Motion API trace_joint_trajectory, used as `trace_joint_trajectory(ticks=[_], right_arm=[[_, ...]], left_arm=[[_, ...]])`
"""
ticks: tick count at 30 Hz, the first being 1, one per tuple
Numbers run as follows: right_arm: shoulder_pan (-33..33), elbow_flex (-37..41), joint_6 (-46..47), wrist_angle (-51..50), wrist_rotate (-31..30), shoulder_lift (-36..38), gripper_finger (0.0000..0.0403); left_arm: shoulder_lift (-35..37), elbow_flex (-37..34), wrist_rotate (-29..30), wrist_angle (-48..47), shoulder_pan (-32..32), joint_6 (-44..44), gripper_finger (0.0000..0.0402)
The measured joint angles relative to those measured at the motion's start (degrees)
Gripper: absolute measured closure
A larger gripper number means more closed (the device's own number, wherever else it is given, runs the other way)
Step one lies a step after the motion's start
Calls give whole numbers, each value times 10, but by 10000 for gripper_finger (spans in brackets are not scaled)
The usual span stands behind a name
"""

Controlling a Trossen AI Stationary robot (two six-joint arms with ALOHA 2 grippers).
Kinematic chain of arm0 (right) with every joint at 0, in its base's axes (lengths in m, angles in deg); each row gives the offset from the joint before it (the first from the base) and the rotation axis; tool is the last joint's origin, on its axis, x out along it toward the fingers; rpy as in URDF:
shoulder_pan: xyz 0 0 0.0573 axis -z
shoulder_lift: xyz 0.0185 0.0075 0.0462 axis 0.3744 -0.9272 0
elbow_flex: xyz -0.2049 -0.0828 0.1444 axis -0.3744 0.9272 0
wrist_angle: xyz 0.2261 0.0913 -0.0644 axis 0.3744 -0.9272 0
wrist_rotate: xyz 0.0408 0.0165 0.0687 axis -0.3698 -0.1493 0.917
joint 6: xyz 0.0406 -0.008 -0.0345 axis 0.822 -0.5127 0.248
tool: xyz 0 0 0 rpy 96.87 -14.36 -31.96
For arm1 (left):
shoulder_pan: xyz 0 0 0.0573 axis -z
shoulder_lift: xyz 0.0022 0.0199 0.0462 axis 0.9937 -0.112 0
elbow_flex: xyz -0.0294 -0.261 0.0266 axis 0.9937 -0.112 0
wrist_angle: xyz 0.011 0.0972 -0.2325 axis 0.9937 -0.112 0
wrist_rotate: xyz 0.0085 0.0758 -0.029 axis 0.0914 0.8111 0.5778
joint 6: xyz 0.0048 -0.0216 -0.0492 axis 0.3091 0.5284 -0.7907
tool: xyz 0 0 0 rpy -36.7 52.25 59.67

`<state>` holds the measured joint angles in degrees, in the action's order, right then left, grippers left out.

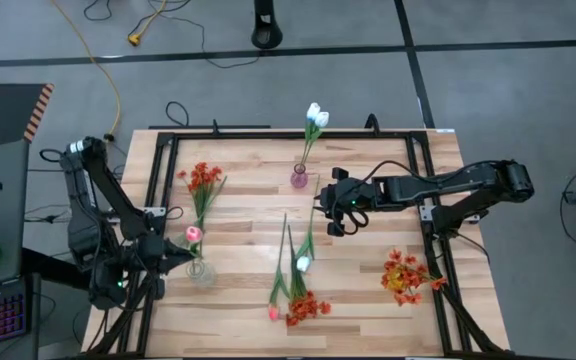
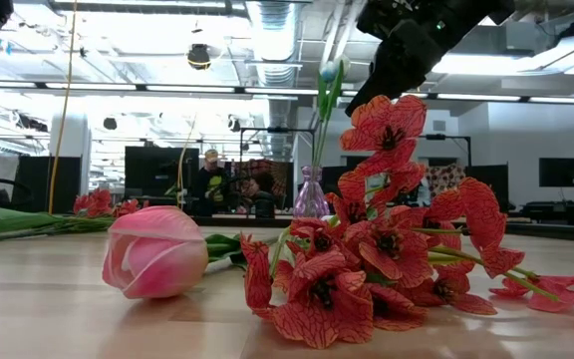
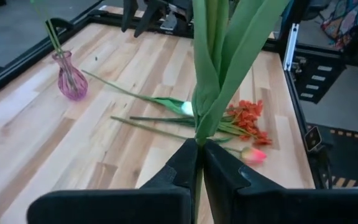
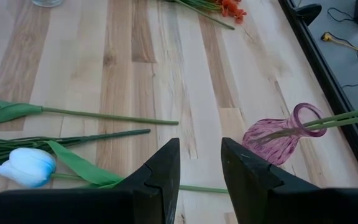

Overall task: Sort flowers into vase by color
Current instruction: Put the middle pink flower into the transparent vase, then put the white flower into the pink vase

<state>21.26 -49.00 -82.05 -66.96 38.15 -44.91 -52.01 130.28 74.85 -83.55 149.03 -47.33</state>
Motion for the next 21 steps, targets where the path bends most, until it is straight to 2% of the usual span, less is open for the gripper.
trace_joint_trajectory(ticks=[10,14,21], right_arm=[[0,0,0,0,0,0,260],[0,0,0,0,0,0,260],[0,0,0,0,0,0,260]], left_arm=[[0,0,-2,-3,0,-11,316],[6,0,-32,-3,0,4,288],[45,0,-73,-3,0,-38,274]])
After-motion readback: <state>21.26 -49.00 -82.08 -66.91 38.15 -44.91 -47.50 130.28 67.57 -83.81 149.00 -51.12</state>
